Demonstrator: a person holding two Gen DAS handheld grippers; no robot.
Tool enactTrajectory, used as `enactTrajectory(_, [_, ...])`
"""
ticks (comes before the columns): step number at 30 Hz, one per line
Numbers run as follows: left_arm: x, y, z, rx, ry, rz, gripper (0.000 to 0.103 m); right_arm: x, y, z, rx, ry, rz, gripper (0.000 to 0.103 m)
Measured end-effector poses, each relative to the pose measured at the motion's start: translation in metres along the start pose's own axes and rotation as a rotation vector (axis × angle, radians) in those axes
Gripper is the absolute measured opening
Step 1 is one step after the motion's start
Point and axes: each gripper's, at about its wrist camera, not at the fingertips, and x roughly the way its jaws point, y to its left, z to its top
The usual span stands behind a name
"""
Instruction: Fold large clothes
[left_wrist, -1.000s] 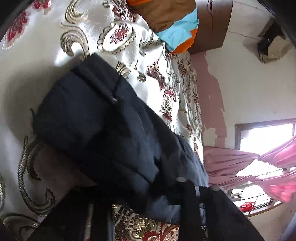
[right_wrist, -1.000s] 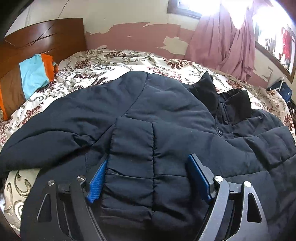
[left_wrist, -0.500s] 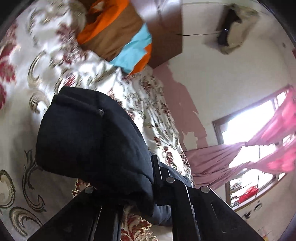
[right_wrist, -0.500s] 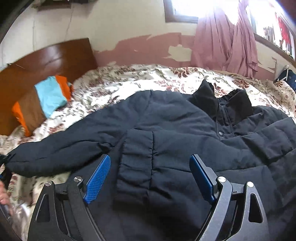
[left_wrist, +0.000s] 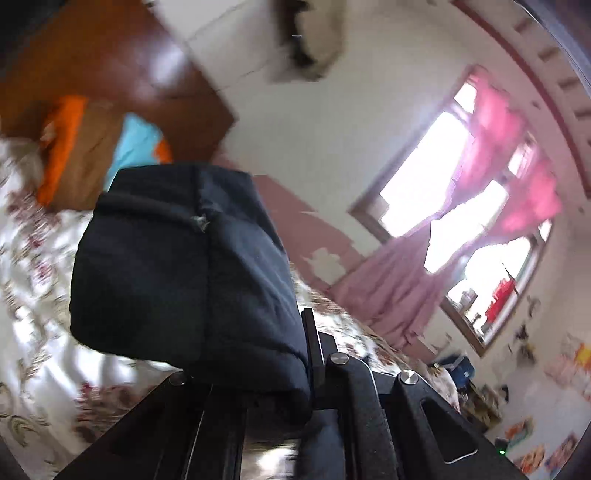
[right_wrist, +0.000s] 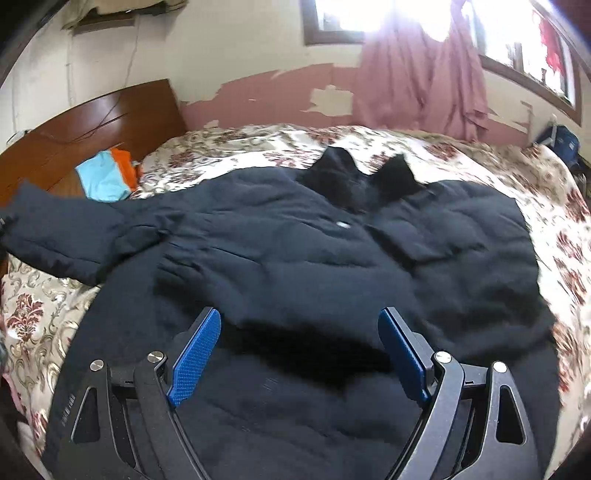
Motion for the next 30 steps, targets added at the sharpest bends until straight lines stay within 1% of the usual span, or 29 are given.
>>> enactTrajectory(2, [0.009, -0.033, 0.0, 0.048, 0.023, -0.038, 0.009, -0.008, -0.028, -0.006, 0.046, -0.001, -0.004, 0.083])
enactTrajectory(3, [0.013, -0.053, -0.002, 0.083, 0.037, -0.053, 0.009, -0.011, -0.036, -0.009, 0.065, -0.006, -0.003, 0.083])
enactTrajectory(7, [0.031, -0.127, -0.023, 0.211, 0.108, -0.14, 0.009, -0.023, -0.079, -0.024, 0.138, -0.03, -0.011, 0.084])
enactTrajectory(8, [0.035, -0.139, -0.03, 0.228, 0.127, -0.16, 0.009, -0.024, -0.082, -0.029, 0.146, -0.033, -0.018, 0.084])
enactTrajectory(9, [0.042, -0.159, -0.041, 0.259, 0.16, -0.18, 0.009, -0.025, -0.092, -0.035, 0.16, -0.034, -0.025, 0.084])
enactTrajectory(11, [0.052, -0.182, -0.059, 0.297, 0.199, -0.198, 0.009, -0.027, -0.107, -0.045, 0.181, -0.034, -0.028, 0.084])
enactTrajectory(14, [0.071, -0.214, -0.095, 0.354, 0.274, -0.226, 0.009, -0.029, -0.126, -0.056, 0.24, -0.059, -0.01, 0.084])
enactTrajectory(17, [0.083, -0.231, -0.128, 0.4, 0.349, -0.237, 0.009, -0.033, -0.143, -0.063, 0.305, -0.112, 0.018, 0.084])
enactTrajectory(20, [0.097, -0.247, -0.167, 0.468, 0.444, -0.228, 0.009, -0.034, -0.162, -0.067, 0.384, -0.182, 0.058, 0.084])
enactTrajectory(22, [0.105, -0.255, -0.196, 0.524, 0.512, -0.215, 0.009, -0.032, -0.176, -0.072, 0.461, -0.221, 0.125, 0.084])
enactTrajectory(24, [0.112, -0.26, -0.219, 0.555, 0.569, -0.208, 0.009, -0.024, -0.182, -0.073, 0.501, -0.203, 0.174, 0.084])
enactTrajectory(27, [0.12, -0.256, -0.251, 0.576, 0.656, -0.187, 0.009, -0.013, -0.185, -0.075, 0.505, -0.151, 0.223, 0.084])
enactTrajectory(30, [0.125, -0.249, -0.274, 0.582, 0.729, -0.16, 0.009, -0.004, -0.189, -0.079, 0.504, -0.124, 0.22, 0.085])
